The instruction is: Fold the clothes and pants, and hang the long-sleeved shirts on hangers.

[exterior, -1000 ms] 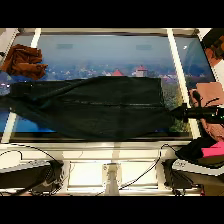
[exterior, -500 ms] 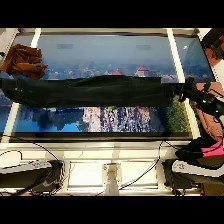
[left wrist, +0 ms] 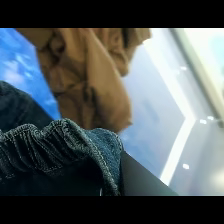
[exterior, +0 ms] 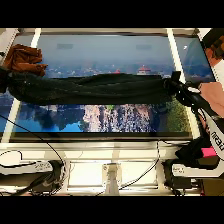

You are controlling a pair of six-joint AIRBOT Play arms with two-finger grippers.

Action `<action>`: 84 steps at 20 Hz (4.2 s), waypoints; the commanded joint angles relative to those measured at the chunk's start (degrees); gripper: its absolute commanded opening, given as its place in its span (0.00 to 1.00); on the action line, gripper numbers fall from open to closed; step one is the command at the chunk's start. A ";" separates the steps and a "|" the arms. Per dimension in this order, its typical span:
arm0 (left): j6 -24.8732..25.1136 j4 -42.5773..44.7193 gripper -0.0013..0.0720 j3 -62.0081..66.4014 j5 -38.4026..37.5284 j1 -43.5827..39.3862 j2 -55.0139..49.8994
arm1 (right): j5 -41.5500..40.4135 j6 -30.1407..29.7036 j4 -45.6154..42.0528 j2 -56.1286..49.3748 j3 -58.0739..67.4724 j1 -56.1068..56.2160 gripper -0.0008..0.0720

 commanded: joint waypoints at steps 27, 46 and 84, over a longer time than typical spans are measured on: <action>11.30 11.58 0.62 3.48 4.39 -1.44 0.90 | 18.95 5.18 -25.97 -9.79 13.38 -7.04 0.65; -2.99 32.70 0.91 14.78 -28.22 12.98 -15.96 | 39.58 -1.73 -19.65 -4.63 13.38 -13.27 0.65; 9.88 6.84 0.09 14.75 -45.92 5.27 17.51 | 32.00 -15.89 -29.83 -1.64 23.37 23.21 0.04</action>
